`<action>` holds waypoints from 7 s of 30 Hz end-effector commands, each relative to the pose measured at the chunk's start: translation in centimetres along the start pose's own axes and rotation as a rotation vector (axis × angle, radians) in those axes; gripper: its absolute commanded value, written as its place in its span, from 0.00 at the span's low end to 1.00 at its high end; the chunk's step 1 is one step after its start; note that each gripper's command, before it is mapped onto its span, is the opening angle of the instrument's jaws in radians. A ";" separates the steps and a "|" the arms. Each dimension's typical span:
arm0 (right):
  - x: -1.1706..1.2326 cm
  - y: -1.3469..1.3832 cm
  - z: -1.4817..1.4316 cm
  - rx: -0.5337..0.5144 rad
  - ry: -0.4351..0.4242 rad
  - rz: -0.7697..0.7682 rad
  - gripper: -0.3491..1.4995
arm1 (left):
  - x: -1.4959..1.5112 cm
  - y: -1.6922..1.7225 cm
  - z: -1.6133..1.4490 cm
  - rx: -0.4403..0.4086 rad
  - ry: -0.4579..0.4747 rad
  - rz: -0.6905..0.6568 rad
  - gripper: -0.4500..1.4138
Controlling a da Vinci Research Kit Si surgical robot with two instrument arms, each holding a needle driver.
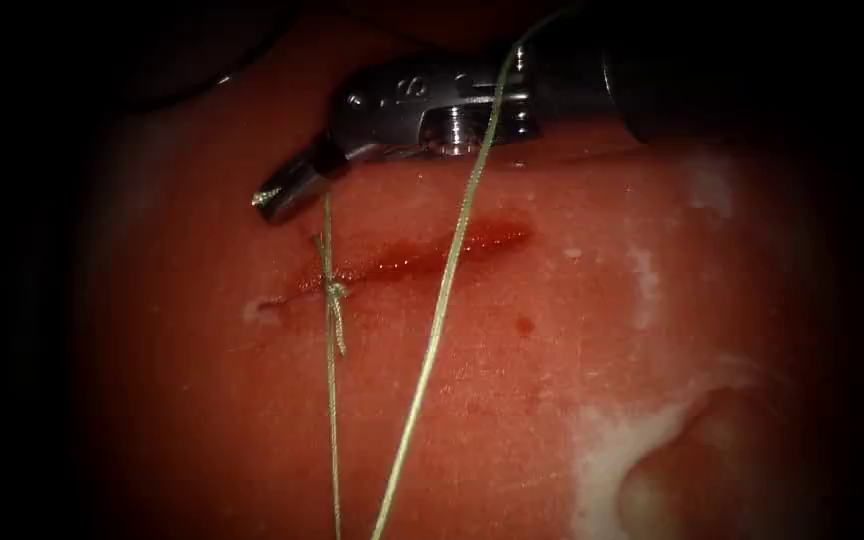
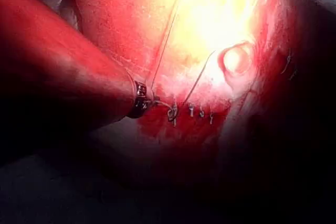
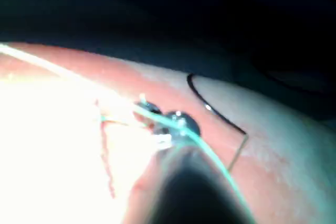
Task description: Wound Closure
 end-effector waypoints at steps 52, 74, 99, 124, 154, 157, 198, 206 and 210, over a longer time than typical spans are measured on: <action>0.67 -1.75 -1.06 -0.533 0.233 0.282 0.76 | 1.61 -2.32 -0.99 -0.018 0.149 0.073 0.05; 0.74 -1.36 0.28 -0.364 0.375 0.165 0.00 | 1.64 -2.94 -1.09 -0.086 0.221 0.220 0.05; 0.58 -1.46 0.23 -0.276 0.721 0.245 0.00 | 0.30 -3.31 -0.62 -0.222 0.266 0.369 0.05; 0.37 -1.64 -0.18 -0.756 0.741 0.464 0.55 | 0.60 -2.99 0.02 -0.255 0.295 0.388 0.05; -0.52 -1.30 -0.41 -1.049 0.728 0.983 0.78 | 0.63 -3.49 0.48 -0.224 0.280 0.324 0.05; -0.50 -1.22 -0.37 -1.040 0.708 1.042 0.77 | 0.63 -3.49 0.47 -0.226 0.280 0.318 0.05; -0.28 -1.07 -0.10 -0.942 0.394 1.038 0.00 | 0.56 -3.42 0.22 -0.242 0.278 0.285 0.05; 0.27 -1.35 -0.23 -0.920 0.381 0.878 0.00 | 0.47 -3.69 -0.25 -0.221 0.270 0.255 0.05; 0.47 -1.46 -0.21 -0.921 0.391 0.820 0.00 | 0.37 -3.85 -0.41 -0.208 0.263 0.243 0.05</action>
